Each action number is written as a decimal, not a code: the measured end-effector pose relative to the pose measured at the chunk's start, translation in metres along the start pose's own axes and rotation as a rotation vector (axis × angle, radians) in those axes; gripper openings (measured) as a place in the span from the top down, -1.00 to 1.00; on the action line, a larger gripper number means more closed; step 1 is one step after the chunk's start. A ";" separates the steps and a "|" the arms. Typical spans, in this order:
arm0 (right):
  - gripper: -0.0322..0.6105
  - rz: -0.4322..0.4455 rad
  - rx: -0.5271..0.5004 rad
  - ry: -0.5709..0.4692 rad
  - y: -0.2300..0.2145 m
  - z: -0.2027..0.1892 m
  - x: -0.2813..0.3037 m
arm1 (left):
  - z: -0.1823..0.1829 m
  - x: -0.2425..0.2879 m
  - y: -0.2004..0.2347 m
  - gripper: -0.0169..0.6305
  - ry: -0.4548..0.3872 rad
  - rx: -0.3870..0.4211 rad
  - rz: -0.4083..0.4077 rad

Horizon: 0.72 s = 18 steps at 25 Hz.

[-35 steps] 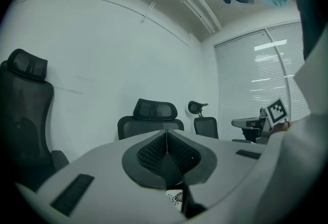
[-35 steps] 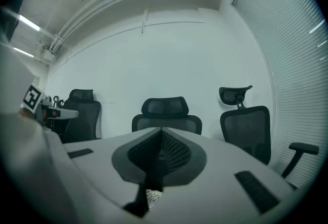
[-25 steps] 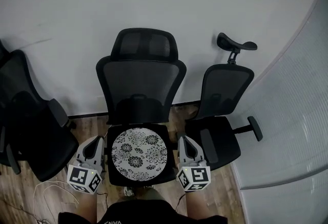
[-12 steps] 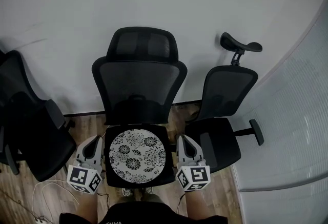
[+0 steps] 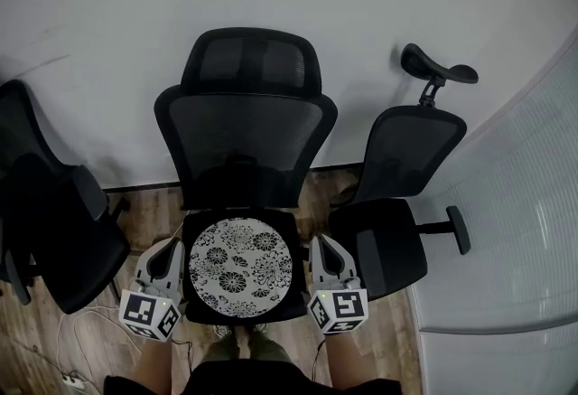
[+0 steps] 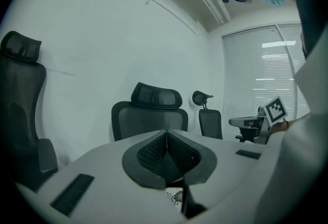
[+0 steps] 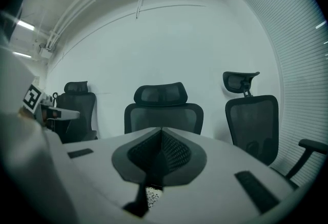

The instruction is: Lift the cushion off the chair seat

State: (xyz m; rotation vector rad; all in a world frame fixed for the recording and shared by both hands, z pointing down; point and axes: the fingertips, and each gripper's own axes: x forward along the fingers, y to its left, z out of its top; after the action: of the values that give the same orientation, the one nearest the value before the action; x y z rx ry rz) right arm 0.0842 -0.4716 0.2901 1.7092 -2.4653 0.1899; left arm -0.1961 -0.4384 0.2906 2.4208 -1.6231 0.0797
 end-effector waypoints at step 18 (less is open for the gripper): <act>0.85 0.020 0.042 0.150 -0.010 -0.112 0.040 | -0.111 0.037 0.007 0.90 0.131 -0.077 0.015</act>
State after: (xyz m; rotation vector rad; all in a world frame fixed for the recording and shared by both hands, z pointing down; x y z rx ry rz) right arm 0.0841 -0.4918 0.4079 1.6227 -2.3865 0.3611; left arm -0.1792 -0.4500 0.4059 2.2957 -1.5576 0.1721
